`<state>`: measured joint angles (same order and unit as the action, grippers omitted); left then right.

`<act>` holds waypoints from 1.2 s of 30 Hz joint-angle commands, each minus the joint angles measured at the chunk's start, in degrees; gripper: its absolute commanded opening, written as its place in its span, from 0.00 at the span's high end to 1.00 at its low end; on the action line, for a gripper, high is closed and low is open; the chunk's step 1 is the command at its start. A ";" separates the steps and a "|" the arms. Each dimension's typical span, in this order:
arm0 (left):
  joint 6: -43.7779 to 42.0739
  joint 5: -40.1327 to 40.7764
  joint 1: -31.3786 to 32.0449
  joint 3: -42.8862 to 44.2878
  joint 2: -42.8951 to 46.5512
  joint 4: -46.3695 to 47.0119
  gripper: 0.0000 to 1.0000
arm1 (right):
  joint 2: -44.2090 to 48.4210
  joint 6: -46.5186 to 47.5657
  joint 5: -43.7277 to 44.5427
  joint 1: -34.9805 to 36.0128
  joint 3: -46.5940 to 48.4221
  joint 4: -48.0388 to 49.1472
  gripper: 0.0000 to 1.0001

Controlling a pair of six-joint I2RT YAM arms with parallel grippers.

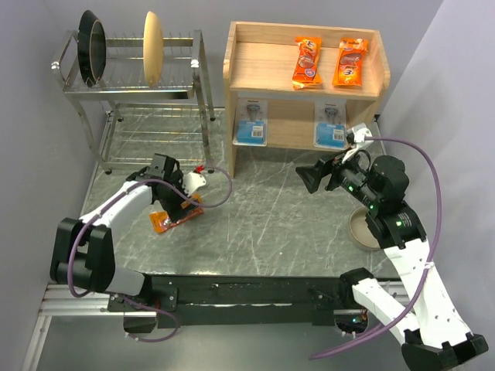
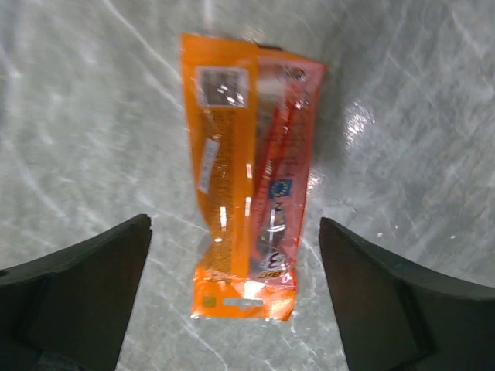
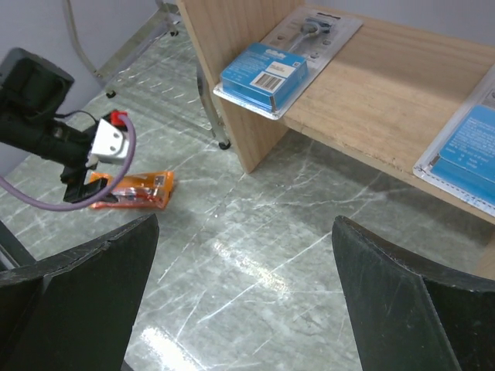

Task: Place and organize the shaving razors onto the shelf

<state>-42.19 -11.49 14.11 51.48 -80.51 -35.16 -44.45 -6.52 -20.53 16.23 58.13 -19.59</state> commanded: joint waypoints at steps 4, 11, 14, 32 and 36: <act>-3.07 0.58 0.13 -1.83 -4.91 -0.88 0.15 | -1.43 0.64 -2.40 -0.23 -0.30 5.88 0.00; -1.57 0.06 0.13 0.11 -7.03 -0.44 0.38 | -2.05 0.37 -1.70 -0.23 -1.17 7.29 0.00; -1.84 -0.64 0.13 0.28 -7.38 -0.88 0.49 | -2.40 -0.07 -1.61 -0.14 -1.70 8.26 0.00; -0.62 -37.54 0.13 15.39 -3.51 -17.65 0.74 | -1.08 1.95 -2.58 -0.23 -3.46 7.82 0.00; 0.97 -41.07 0.13 16.98 -4.92 -18.28 0.75 | -1.08 4.32 -3.28 -0.23 -2.68 8.78 0.00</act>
<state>-43.18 -42.63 14.11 66.19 -85.43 -50.15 -46.63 -5.45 -22.61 16.23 54.76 -13.30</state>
